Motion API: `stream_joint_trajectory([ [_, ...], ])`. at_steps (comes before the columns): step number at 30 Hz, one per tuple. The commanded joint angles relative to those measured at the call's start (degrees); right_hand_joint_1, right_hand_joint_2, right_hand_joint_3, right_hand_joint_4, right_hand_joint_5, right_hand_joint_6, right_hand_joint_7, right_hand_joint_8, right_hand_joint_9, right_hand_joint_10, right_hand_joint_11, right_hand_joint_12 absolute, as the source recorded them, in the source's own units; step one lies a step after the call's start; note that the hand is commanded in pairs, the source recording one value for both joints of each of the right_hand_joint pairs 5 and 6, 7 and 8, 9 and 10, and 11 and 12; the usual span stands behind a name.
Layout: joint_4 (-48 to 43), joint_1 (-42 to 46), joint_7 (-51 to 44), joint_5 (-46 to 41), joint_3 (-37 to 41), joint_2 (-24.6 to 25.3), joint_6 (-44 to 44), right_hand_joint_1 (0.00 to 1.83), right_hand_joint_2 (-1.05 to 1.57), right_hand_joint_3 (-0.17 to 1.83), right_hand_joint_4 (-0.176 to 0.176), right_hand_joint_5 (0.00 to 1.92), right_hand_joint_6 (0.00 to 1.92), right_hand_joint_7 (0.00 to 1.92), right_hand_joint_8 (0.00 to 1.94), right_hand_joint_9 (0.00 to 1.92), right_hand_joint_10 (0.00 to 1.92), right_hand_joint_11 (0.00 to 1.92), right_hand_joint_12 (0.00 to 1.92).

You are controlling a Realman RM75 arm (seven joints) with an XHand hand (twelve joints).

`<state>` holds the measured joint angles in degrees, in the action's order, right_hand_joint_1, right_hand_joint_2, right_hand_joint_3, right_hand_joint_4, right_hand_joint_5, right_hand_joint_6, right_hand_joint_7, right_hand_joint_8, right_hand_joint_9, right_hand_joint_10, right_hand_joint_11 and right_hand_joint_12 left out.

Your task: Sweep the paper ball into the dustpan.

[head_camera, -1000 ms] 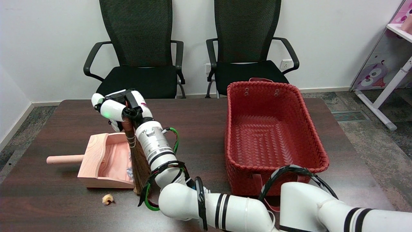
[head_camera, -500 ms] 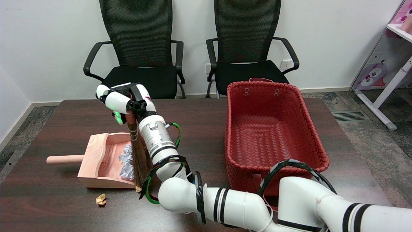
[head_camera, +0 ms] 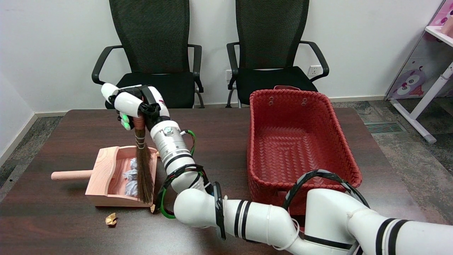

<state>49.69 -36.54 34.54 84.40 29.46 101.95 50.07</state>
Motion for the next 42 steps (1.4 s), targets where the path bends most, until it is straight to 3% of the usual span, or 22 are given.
stream_joint_trajectory([
  [1, 2.67, -2.02, 9.69, 0.06, 0.07, -1.09, -6.22, 1.05, 1.57, 0.61, 0.052, 1.92, 1.92, 1.92, 1.92, 1.92, 1.92, 1.92, 1.92],
  [16, 10.99, -3.97, -0.09, -0.47, 0.95, -8.21, -7.45, 1.05, 1.57, 0.76, 0.054, 1.92, 1.92, 1.92, 1.92, 1.92, 1.92, 1.92, 1.92],
  [25, 13.57, -7.05, -7.29, -4.95, 0.9, -14.39, -16.61, 1.05, 1.57, 0.78, 0.059, 1.92, 1.92, 1.92, 1.92, 1.92, 1.92, 1.92, 1.92],
  [31, 12.84, -8.68, -7.45, -4.95, 0.43, -17.84, -22.05, 1.06, 1.57, 0.8, 0.061, 1.92, 1.92, 1.92, 1.92, 1.92, 1.92, 1.92, 1.92],
  [42, 4.56, -11.43, -12.74, -4.95, 0.47, -17.71, -26.91, 1.08, 1.57, 0.78, 0.065, 1.92, 1.92, 1.92, 1.92, 1.92, 1.92, 1.92, 1.92],
])
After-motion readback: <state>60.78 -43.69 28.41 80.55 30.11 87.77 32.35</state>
